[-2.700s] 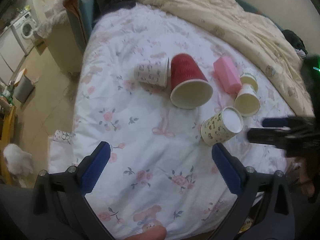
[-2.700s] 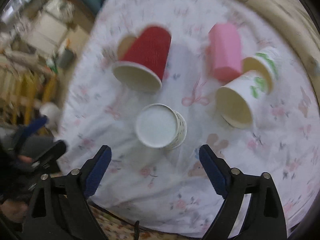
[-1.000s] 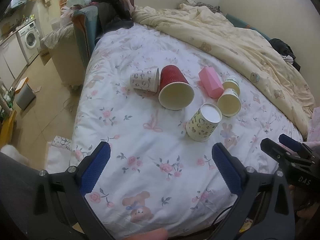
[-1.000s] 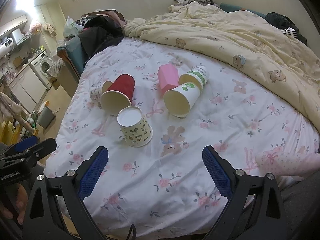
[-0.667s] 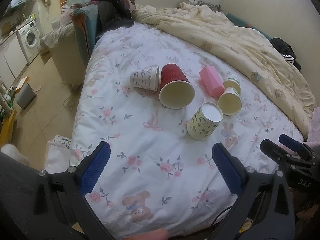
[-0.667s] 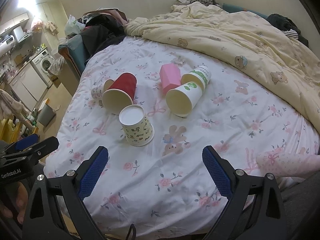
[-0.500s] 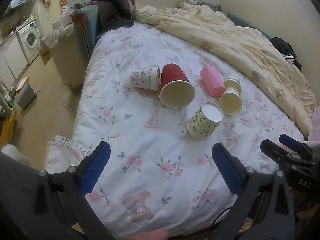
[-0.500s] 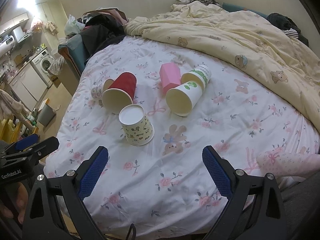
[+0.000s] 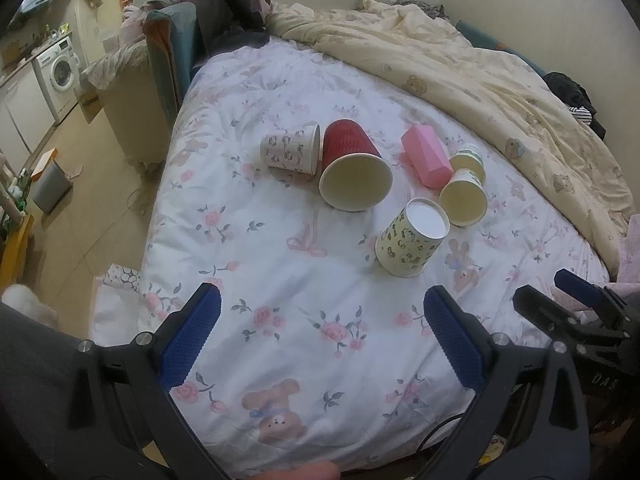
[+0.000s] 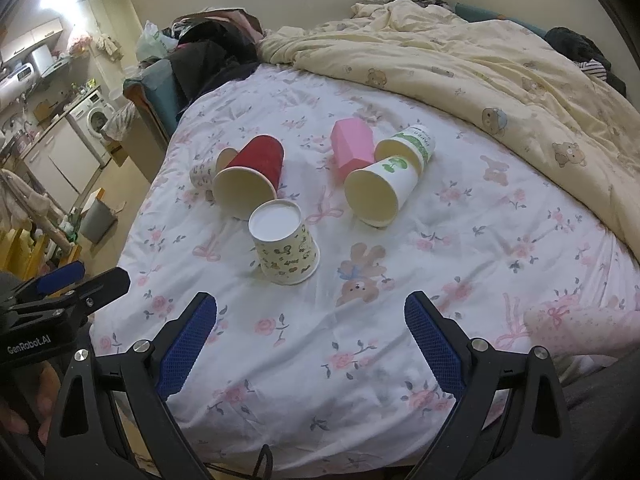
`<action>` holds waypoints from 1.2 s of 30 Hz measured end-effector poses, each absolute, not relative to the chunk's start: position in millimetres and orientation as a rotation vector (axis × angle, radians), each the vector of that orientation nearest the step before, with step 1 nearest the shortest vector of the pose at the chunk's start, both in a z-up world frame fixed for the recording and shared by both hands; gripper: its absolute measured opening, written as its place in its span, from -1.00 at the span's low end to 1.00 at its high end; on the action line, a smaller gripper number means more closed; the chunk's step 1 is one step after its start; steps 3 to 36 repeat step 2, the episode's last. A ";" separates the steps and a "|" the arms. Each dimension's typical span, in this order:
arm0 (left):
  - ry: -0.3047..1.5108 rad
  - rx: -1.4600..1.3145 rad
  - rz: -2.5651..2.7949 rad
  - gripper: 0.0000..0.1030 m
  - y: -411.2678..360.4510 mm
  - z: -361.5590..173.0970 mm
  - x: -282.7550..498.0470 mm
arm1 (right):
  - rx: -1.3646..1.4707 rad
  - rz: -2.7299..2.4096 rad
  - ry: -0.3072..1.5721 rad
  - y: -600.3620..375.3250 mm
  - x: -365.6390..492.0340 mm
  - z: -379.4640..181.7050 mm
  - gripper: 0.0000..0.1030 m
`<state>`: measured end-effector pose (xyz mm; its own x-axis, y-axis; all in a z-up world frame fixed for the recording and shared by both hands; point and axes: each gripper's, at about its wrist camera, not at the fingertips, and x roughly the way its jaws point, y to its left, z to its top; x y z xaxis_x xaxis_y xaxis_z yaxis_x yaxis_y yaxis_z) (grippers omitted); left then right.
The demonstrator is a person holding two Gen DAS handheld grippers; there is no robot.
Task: Flip cup upside down
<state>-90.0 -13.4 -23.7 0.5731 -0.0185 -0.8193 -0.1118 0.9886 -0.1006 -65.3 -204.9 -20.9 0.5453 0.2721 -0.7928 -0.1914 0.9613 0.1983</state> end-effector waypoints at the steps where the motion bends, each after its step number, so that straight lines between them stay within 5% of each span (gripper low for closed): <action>1: 0.960 -0.145 0.058 0.95 -13.4 -24.0 -89.4 | 0.090 0.275 0.958 -203.9 -64.9 -21.4 0.89; 36: 0.957 -0.142 0.069 0.95 -12.9 -23.9 -89.1 | 0.094 0.279 0.963 -203.5 -63.9 -22.1 0.89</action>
